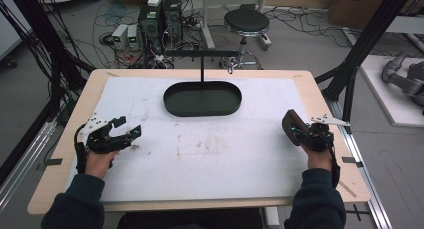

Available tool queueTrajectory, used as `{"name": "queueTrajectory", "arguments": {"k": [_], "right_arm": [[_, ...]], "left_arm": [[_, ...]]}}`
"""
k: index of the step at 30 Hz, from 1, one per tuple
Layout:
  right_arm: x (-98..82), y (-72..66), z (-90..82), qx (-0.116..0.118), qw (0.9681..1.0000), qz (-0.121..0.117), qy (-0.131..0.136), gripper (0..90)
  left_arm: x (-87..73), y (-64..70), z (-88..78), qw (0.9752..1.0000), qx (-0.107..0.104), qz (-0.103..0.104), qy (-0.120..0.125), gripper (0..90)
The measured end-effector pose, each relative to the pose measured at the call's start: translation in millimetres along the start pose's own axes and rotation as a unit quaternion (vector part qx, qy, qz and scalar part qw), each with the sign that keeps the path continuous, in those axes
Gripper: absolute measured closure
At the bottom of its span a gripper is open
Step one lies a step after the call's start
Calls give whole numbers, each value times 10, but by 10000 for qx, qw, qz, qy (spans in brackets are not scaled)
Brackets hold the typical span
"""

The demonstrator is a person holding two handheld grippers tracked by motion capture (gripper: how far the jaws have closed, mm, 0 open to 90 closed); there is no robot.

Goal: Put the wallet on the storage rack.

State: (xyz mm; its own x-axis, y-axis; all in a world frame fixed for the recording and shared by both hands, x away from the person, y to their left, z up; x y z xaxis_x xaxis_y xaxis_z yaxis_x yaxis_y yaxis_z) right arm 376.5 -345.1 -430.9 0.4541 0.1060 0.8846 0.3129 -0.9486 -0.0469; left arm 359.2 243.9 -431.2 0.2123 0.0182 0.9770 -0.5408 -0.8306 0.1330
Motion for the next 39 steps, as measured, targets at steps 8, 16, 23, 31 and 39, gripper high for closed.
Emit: {"name": "queueTrajectory", "arguments": {"k": [8, 16, 23, 31, 39], "right_arm": [[430, -464, 212, 494, 9967, -572, 311, 651], [917, -1077, 658, 1102, 9864, -1173, 339, 651], [1057, -1442, 1119, 1346, 9813, -1356, 244, 650], [1107, -1750, 1641, 1100, 9762, -1866, 81, 649], [1072, -1792, 2038, 558, 9780, -1989, -292, 649]], "left_arm": [[5, -4, 4, 10000, -13, 9, 11, 241], [12, -22, -11, 10000, -8, -9, 35, 241], [12, -31, -26, 10000, -7, -7, 37, 240], [8, -21, -19, 10000, -18, 9, 31, 240], [0, -51, -34, 10000, 6, -24, 37, 240]]}}
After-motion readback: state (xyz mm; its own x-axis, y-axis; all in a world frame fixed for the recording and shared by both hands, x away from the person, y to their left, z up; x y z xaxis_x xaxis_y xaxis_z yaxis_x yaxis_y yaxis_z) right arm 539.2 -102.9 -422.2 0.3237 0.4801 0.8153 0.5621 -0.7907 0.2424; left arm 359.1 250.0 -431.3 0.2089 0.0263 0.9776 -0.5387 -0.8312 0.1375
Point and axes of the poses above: each handheld gripper's, and its own axes: z roughly forward along the jaws, x roughly out of its top, y roughly to its right, the point moved 4 cm from there along z, roughly forward along the jaws, and after that the axes turned 6 degrees about y, right-handed, at the moved point
